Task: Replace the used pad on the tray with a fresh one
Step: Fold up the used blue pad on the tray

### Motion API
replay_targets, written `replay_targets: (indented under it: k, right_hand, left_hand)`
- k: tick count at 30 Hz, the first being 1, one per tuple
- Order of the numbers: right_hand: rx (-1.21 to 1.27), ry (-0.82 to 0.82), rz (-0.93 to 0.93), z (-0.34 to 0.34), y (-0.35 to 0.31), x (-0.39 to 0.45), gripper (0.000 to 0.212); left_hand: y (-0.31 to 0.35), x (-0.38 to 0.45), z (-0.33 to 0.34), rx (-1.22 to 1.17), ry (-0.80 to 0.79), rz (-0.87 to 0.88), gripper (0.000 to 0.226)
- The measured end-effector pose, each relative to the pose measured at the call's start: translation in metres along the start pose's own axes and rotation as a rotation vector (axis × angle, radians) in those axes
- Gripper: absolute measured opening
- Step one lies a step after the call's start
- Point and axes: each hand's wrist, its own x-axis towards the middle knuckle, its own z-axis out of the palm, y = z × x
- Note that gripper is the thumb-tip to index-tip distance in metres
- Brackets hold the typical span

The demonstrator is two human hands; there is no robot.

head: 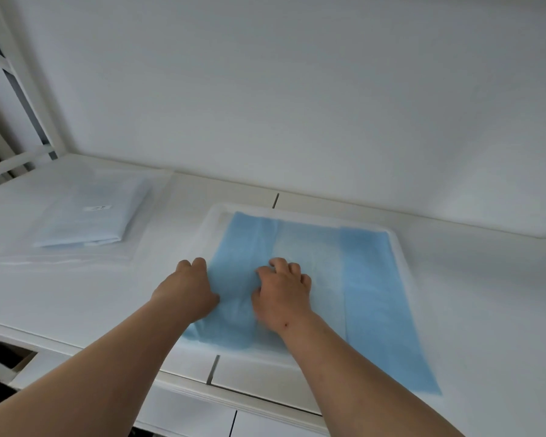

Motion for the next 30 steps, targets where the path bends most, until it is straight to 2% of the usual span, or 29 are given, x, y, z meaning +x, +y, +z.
replay_targets:
  k: [4, 7, 10, 17, 21, 24, 28, 30]
  right_hand:
    - [0.02, -0.019, -0.051, -0.003, 0.001, -0.004, 0.039]
    - [0.038, -0.037, -0.065, -0.006, 0.001, -0.006, 0.037]
    - [0.055, -0.056, -0.061, -0.007, 0.002, -0.008, 0.036]
    - [0.197, -0.007, -0.002, -0.014, 0.009, -0.002, 0.037]
    - [0.398, -0.016, 0.066, -0.023, 0.01, 0.002, 0.033]
    - [0.549, -0.046, 0.143, -0.031, 0.012, 0.005, 0.028]
    - [0.843, -0.063, 0.288, -0.041, 0.02, 0.004, 0.013]
    - [0.946, -0.071, 0.327, -0.048, 0.026, 0.002, 0.015]
  left_hand:
    - [-0.003, 0.006, -0.001, -0.087, -0.003, -0.052, 0.054]
    - [-0.007, 0.01, 0.0, -0.19, 0.012, -0.091, 0.037]
    - [-0.006, 0.012, -0.001, -0.188, -0.006, -0.071, 0.02]
    - [0.011, 0.01, -0.015, -0.387, 0.072, -0.056, 0.011]
    - [0.026, 0.007, -0.027, -0.51, 0.103, 0.006, 0.013]
    - [0.041, 0.001, -0.035, -0.511, 0.124, 0.091, 0.014]
    - [0.068, -0.012, -0.039, -0.522, 0.123, 0.213, 0.015]
    - [0.084, -0.019, -0.038, -0.513, 0.116, 0.274, 0.016]
